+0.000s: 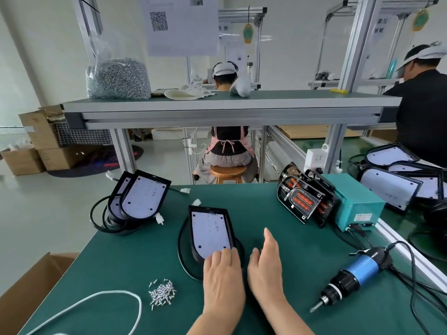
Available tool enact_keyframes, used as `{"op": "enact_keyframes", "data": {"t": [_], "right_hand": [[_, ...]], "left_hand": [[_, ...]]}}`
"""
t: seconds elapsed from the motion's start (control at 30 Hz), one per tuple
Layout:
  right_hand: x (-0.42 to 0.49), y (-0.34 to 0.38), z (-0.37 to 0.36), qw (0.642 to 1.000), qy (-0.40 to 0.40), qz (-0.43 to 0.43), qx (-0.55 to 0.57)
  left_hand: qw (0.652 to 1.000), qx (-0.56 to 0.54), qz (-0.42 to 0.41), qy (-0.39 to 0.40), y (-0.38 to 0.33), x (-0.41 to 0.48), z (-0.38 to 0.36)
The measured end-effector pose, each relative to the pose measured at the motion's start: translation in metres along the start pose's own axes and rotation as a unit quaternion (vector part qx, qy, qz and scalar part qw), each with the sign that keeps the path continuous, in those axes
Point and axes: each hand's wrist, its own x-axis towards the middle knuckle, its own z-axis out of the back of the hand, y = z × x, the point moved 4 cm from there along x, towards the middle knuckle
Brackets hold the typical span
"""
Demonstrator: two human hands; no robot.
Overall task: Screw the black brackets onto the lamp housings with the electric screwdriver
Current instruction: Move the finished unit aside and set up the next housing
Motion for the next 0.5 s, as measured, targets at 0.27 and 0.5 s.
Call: {"op": "enact_keyframes", "data": {"t": [0.27,0.5], "right_hand": [[0.0012,-0.0021,-0.0007,1.000,-0.004,-0.005,0.019],[0.0019,-0.0015,-0.0014,1.000,-0.002,-0.005,0.019]], "left_hand": [[1.000,0.012,-0.002,-0.004,-0.0094,-0.0047,0.0058],[1.000,0.006,-0.005,0.017,-0.0098,-0.0026,0.0030]]}}
